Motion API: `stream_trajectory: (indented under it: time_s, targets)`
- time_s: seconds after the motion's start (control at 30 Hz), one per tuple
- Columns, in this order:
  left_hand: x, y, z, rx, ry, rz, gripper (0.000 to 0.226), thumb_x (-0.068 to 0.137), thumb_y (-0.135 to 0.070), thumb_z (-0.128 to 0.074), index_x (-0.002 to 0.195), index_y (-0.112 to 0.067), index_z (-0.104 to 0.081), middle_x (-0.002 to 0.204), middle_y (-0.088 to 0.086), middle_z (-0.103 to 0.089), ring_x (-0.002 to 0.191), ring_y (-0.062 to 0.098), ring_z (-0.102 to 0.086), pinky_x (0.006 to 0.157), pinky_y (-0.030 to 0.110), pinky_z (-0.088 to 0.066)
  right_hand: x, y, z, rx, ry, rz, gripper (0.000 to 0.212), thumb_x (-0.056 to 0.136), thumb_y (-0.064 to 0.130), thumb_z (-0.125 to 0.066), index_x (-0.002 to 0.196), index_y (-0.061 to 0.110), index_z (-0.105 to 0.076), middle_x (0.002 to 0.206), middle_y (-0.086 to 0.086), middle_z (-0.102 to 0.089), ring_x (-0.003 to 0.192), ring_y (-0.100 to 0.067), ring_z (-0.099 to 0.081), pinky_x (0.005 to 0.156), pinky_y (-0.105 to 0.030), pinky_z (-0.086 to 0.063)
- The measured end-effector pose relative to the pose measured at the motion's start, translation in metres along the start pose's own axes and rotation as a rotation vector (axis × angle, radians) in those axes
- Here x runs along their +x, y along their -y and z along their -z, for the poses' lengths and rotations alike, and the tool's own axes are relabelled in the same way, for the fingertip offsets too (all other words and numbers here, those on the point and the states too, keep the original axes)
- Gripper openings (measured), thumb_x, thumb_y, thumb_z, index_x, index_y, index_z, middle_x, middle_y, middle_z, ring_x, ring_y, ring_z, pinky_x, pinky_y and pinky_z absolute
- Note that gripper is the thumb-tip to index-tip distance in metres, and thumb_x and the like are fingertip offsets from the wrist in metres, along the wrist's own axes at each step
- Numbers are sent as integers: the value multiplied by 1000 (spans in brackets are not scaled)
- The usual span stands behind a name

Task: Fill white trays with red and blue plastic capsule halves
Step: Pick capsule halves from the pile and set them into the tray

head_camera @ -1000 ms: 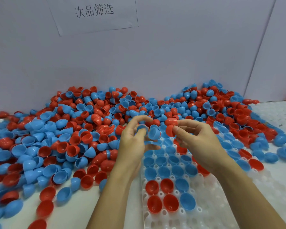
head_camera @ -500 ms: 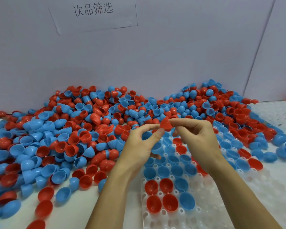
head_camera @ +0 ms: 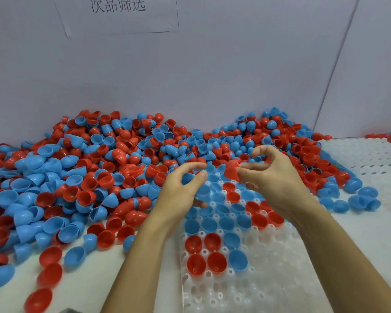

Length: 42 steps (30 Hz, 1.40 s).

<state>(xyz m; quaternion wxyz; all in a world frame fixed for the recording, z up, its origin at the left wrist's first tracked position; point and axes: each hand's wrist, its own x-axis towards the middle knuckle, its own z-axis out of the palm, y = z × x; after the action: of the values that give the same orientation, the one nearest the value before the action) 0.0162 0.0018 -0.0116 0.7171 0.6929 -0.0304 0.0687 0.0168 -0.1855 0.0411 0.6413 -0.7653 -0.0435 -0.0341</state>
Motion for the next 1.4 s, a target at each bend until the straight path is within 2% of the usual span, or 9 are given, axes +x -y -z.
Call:
stream_trajectory:
  time_s: [0.23,0.37,0.5,0.57,0.8,0.93,1.03,1.2,1.4]
  targets:
    - [-16,-6,-10,-334,-114,85,33,106,-14,-39,114,-14,-71,113,3,-51,76,17,-44,57,25,-55,-38,14,22,-803,301,121,40,82,8,-77,87,38,-50,81,11,-72,64,3,-64,51,-19,-52]
    - [-23,-12,-13,-284,-127,97,33,105,-4,-37,121,-19,-63,136,6,-47,88,14,-56,69,25,-58,-55,10,14,-1106,349,123,36,82,11,-75,81,37,-49,83,16,-67,72,-1,-64,63,-24,-57]
    - [-23,-19,-15,-187,-123,115,41,107,-5,-40,144,-18,-50,141,1,-43,90,5,-72,93,31,-57,-66,-4,0,-1297,372,224,29,79,5,-68,78,29,-51,80,13,-58,76,-11,-59,57,-22,-40]
    - [-25,-23,-16,-159,-106,92,40,107,-6,-44,144,-18,-50,135,-4,-46,102,11,-72,100,31,-54,-66,-6,1,-1295,382,224,30,77,2,-67,77,28,-53,79,14,-57,75,-11,-58,53,-19,-32]
    - [-39,-46,-12,-41,-166,-40,27,92,-5,-70,108,-26,-74,112,1,-69,91,13,-74,77,23,-60,-56,8,17,-1061,378,171,24,89,4,-66,96,24,-76,96,10,-72,84,-5,-67,78,-24,-60]
    - [-53,-57,-18,122,-185,-101,30,79,-16,-84,98,-36,-73,102,-24,-69,97,-2,-66,80,16,-53,-50,22,16,-661,155,250,15,97,20,-63,107,27,-71,96,10,-72,76,-1,-68,65,-13,-54]
    - [-63,-60,-25,174,-147,-152,33,74,-14,-87,96,-31,-71,98,-24,-71,100,-2,-66,82,12,-53,-48,30,9,-394,82,259,15,95,28,-66,110,29,-66,89,7,-72,70,-4,-71,61,-16,-57]
    - [-75,-64,-39,291,-107,-218,39,74,-12,-88,93,-31,-60,100,-15,-66,102,8,-66,85,21,-57,-42,30,6,-472,183,176,22,88,33,-73,109,25,-71,89,12,-71,72,3,-69,56,-11,-51]
    - [-81,-60,-45,318,21,-190,43,78,-9,-85,102,-32,-59,108,-14,-65,104,1,-63,80,9,-53,-41,21,13,-517,81,187,18,87,14,-75,105,9,-75,74,10,-67,62,-3,-68,51,-10,-50]
